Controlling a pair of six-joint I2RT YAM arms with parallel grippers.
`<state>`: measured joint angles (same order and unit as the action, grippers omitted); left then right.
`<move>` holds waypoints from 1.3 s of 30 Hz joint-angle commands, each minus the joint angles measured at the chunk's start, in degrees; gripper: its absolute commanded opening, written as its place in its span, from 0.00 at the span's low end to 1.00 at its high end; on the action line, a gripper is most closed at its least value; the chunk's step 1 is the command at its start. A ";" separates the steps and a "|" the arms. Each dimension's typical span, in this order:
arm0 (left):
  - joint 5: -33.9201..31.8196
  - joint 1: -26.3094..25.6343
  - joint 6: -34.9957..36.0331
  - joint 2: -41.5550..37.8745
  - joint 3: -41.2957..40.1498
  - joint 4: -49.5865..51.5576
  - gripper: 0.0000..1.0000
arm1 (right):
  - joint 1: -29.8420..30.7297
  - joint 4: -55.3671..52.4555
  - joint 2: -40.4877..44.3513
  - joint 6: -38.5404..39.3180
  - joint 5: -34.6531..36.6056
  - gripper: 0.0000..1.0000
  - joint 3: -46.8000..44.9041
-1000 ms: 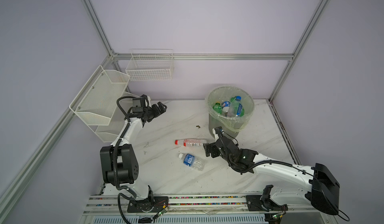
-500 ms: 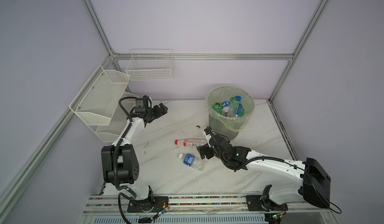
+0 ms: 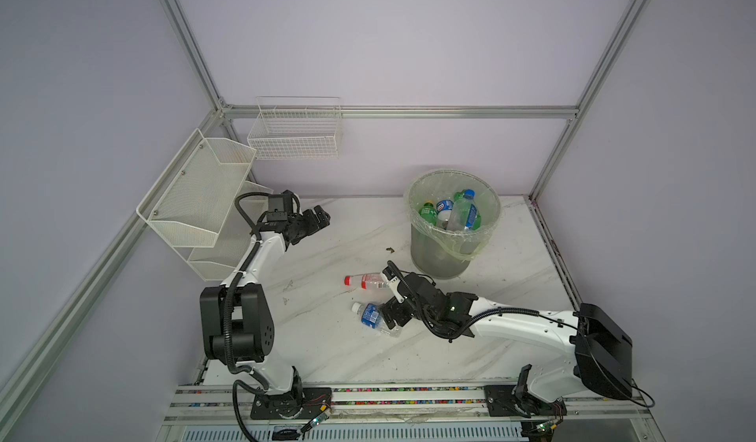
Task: Throw the plastic bottles in the bin
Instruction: Pick up the plastic bottle from the center of the table.
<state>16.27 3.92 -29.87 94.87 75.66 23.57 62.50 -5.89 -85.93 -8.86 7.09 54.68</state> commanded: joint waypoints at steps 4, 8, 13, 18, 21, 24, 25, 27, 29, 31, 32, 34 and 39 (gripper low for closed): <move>0.70 -0.07 0.97 0.55 1.29 -0.44 1.00 | 1.12 -2.82 -4.62 3.58 -3.06 0.97 3.22; 1.27 -0.13 0.87 0.74 1.42 -0.40 1.00 | 1.47 -3.63 -7.34 4.71 -3.50 0.97 4.29; 1.20 -0.13 1.11 0.67 1.54 -0.15 1.00 | 1.58 -3.66 -9.40 5.72 -3.90 0.97 4.30; 1.99 -0.10 0.67 0.74 1.60 0.05 1.00 | 1.96 -4.48 -11.45 7.57 -4.54 0.97 4.55; 2.29 -0.14 0.56 0.67 1.64 0.06 1.00 | 2.16 -4.37 -11.71 8.26 -5.20 0.97 4.82; 1.90 -0.07 0.79 0.51 1.76 0.25 1.00 | 2.14 -4.28 -12.52 9.15 -6.10 0.97 5.13; 1.76 -0.11 0.83 0.48 1.77 0.29 1.00 | 2.26 -4.67 -13.03 9.57 -6.22 0.97 5.46; 2.19 -0.10 0.81 0.36 1.77 0.55 1.00 | 2.49 -5.92 -14.45 10.16 -6.17 0.97 6.74; 2.51 -0.11 0.62 0.23 1.63 0.44 1.00 | 2.63 -6.33 -15.48 10.63 -5.97 0.97 7.57; 2.30 -0.14 0.62 0.35 1.82 0.50 1.00 | 2.63 -6.50 -16.25 10.81 -5.78 0.97 8.13; 2.32 -0.07 0.77 0.47 1.94 0.63 1.00 | 2.63 -6.63 -16.78 10.99 -5.69 0.96 8.39; 2.30 -0.13 0.70 0.75 2.12 0.80 1.00 | 2.63 -7.00 -17.95 11.00 -5.32 0.94 8.91; 2.09 -0.01 0.86 0.93 2.12 0.90 1.00 | 2.63 -8.61 -21.04 10.97 -4.64 0.81 10.70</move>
<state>17.74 3.92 -29.78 96.07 75.68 24.93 64.69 -11.73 -105.75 0.80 1.80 64.03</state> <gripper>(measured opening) 0.999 0.827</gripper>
